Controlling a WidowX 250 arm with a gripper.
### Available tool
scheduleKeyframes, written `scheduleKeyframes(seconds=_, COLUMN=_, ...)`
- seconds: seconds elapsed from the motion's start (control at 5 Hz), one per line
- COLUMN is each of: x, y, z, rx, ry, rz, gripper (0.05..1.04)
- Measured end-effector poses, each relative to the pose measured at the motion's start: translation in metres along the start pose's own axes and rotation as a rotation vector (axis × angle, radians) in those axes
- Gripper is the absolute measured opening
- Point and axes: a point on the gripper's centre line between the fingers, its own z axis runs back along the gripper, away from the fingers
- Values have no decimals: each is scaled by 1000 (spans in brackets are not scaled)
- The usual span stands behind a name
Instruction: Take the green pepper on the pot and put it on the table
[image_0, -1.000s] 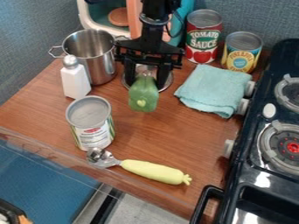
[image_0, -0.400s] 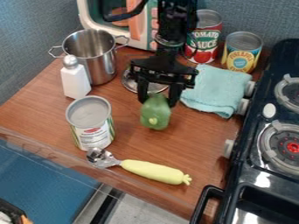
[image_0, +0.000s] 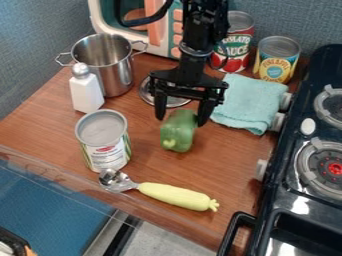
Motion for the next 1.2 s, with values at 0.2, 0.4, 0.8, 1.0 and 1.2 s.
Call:
scheduleKeyframes(seconds=0.2, x=-4, y=0, z=3, rx=-6, ry=20, rz=1, gripper=1001)
scheduleKeyframes(seconds=0.4, x=-4, y=-7, z=37, rx=-85, ry=7, rz=-11, gripper=1001)
scheduleKeyframes(seconds=0.8, x=7, y=6, z=113, rx=-136, ry=31, rz=-1, gripper=1001)
scheduleKeyframes(seconds=1.0, x=17, y=31, z=113, rx=-113, ry=32, rz=27, gripper=1001)
scheduleKeyframes(seconds=1.2, x=29, y=55, z=119, rx=-57, ry=-8, rz=29, gripper=1001)
